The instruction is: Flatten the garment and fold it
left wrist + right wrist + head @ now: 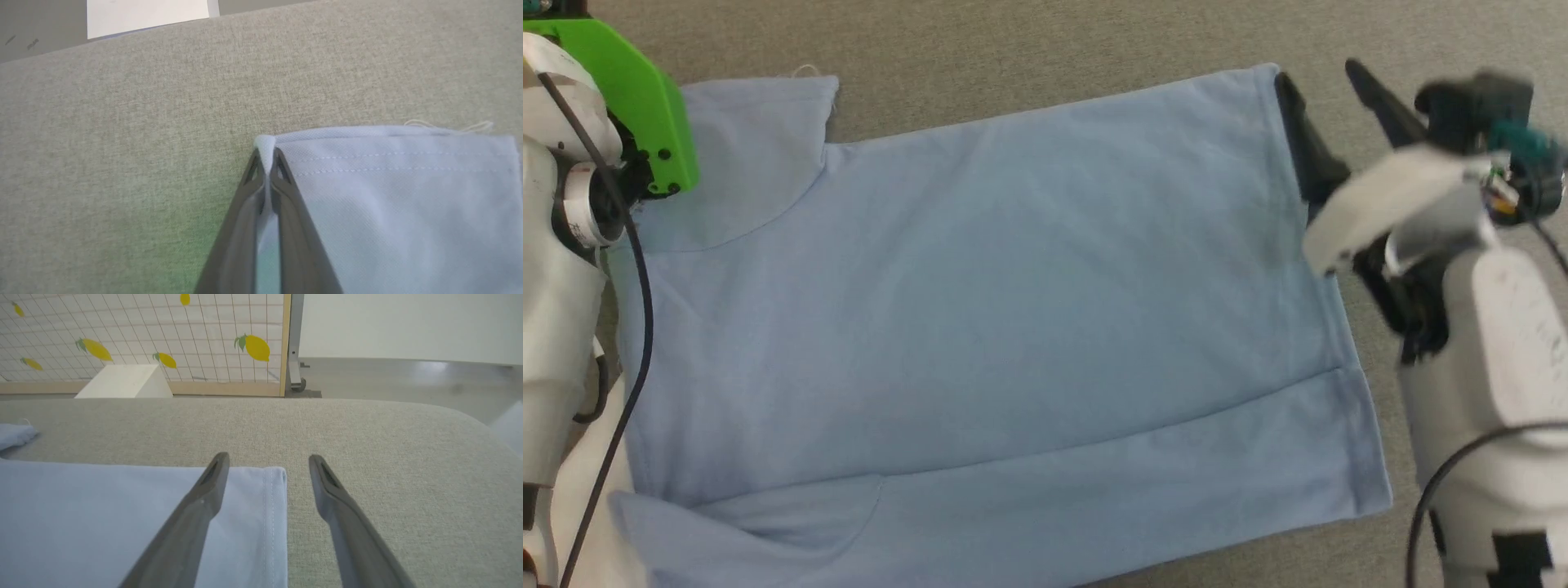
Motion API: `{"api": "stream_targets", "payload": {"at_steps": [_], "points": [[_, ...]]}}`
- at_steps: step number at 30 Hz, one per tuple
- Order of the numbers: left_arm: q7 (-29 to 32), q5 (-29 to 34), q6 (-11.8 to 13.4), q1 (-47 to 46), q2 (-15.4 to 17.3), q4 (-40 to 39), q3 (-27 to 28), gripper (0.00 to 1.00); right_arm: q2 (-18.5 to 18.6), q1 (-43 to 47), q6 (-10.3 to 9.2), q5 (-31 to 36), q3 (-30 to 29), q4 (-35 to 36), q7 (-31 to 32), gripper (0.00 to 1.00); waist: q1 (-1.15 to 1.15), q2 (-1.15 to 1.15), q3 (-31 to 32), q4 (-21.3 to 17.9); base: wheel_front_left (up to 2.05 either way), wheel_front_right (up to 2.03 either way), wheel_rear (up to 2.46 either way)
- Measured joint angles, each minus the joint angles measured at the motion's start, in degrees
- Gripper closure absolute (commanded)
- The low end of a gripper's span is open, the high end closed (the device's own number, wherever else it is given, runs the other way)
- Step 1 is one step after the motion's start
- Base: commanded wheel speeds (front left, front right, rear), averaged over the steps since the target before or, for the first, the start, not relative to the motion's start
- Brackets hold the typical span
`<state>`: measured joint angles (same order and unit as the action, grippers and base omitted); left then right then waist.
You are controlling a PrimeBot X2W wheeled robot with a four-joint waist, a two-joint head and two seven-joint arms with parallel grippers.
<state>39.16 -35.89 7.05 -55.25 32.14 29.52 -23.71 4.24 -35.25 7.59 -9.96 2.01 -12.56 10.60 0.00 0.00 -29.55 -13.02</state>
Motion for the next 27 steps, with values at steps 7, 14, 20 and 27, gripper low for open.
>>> {"api": "stream_targets", "payload": {"at_steps": [7, 14, 20, 27], "points": [[-1.3, 0.0, -1.4, -0.8, -1.0, -0.9, -1.0, 1.0, 0.1, -13.8, -0.01, 2.1, -2.4, -14.3, 21.7, 0.0, 0.0, 0.0, -1.3, 1.9, 0.0, 0.0, 0.0], [-3.3, 0.0, -2.5, -2.2, -2.7, -0.9, -1.6, 1.0, 0.6, -21.2, -0.01, 5.3, -3.1, -22.2, 33.4, 0.11, 0.0, 0.0, -3.0, 4.2, 0.0, 0.0, 0.0], [-6.0, 0.0, -4.3, -3.0, -3.4, -0.5, -2.5, 1.0, 0.7, -24.2, 0.0, 7.8, -4.3, -23.1, 39.9, 1.0, 0.0, 0.0, -3.8, 5.9, 0.0, 0.0, 0.0], [-16.6, 0.0, -5.7, 0.6, -3.4, -1.1, -1.2, 1.0, 0.8, -18.0, -0.01, 6.0, -4.0, -18.4, 32.1, 1.0, 0.0, 0.0, -1.5, 6.6, 0.0, 0.0, 0.0]]}}
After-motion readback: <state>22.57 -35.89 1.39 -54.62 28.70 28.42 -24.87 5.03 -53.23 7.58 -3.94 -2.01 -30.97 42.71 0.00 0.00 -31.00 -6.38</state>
